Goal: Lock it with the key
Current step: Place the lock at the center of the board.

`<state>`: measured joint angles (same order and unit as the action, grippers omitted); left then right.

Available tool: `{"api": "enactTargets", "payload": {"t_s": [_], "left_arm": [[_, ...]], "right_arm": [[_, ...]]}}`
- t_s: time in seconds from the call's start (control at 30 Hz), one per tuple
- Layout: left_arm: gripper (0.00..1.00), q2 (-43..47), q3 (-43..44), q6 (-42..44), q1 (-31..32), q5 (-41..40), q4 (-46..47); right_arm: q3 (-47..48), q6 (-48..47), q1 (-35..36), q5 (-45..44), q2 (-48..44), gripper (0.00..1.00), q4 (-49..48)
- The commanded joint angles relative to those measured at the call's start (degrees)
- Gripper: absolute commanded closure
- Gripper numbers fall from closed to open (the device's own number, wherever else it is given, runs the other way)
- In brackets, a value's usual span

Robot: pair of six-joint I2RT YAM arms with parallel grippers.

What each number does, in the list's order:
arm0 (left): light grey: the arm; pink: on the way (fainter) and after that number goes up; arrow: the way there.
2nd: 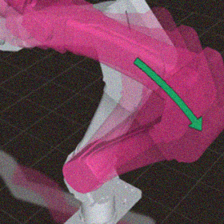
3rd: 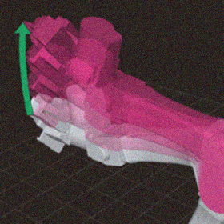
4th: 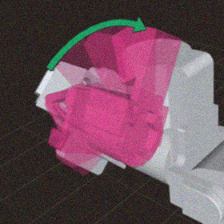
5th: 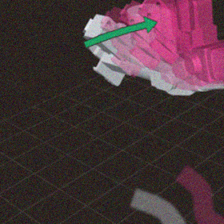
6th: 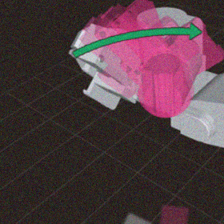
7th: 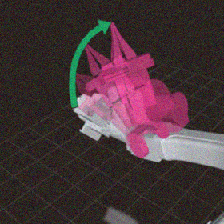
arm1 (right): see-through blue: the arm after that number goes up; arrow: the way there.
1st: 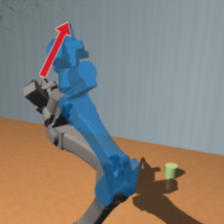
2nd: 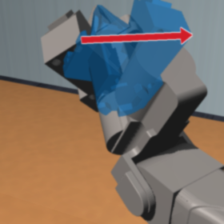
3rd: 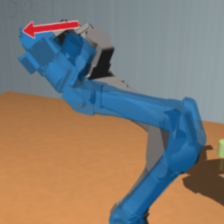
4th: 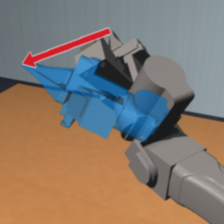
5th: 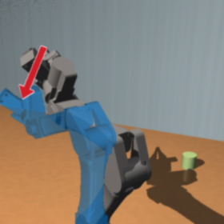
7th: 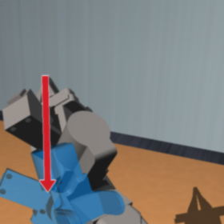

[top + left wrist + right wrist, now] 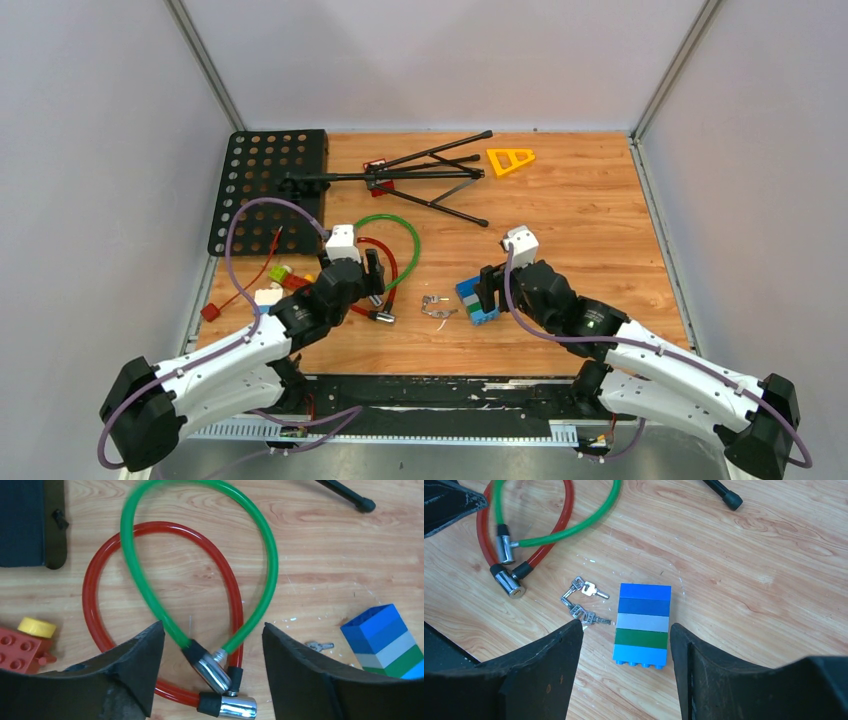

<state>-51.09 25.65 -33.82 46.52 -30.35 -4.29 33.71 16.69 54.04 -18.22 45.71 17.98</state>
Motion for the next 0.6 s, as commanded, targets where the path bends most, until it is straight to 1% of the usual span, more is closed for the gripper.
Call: {"api": "enactTargets", "payload": {"t_s": [0.0, 0.03, 0.07, 0.1, 0.13, 0.2, 0.27, 0.37, 0.47, 0.57], "left_arm": [[0.11, 1.4, 3.3, -0.4, -1.1, -4.6, -2.9], [0.04, 1.6, 3.9, -0.1, -1.3, -5.2, -3.6], [0.01, 2.0, 4.5, 0.1, -1.9, -6.0, -4.7], [0.0, 2.4, 5.3, -0.4, -2.6, -7.1, -6.1], [0.0, 2.6, 6.5, -1.6, -4.5, -5.7, -7.7], [0.0, 1.3, 9.6, -2.4, -9.9, 2.6, -10.5], [0.0, -1.6, 12.7, -4.0, -15.0, 6.1, -15.4], [0.0, -5.5, 14.8, -5.9, -22.1, 8.4, -21.3], [0.0, -7.6, 14.8, -8.1, -29.5, 11.3, -24.1], [0.0, -8.0, 15.2, -9.0, -34.5, 9.1, -26.9]], "right_arm": [[1.2, -0.6, -0.1, -1.4, 0.0, 0.35, 0.4], [1.4, -0.7, -0.1, -1.5, 0.2, 0.35, 0.7], [1.7, -0.9, -0.1, -1.5, 0.3, 0.35, 0.9], [2.0, -0.9, -0.1, -1.4, 0.5, 0.35, 1.1], [2.0, -0.9, -0.1, -1.3, 0.4, 0.35, 1.2], [2.1, -0.6, -0.1, -1.2, 0.8, 0.35, 1.5], [1.9, -0.2, -0.1, -1.1, 1.0, 0.35, 1.6], [1.8, 0.2, -0.1, -1.0, 1.4, 0.35, 1.8], [2.0, 0.1, -0.1, -1.5, 1.6, 0.35, 3.1], [2.0, -0.1, -0.1, -2.2, 1.4, 0.35, 4.3]]}}
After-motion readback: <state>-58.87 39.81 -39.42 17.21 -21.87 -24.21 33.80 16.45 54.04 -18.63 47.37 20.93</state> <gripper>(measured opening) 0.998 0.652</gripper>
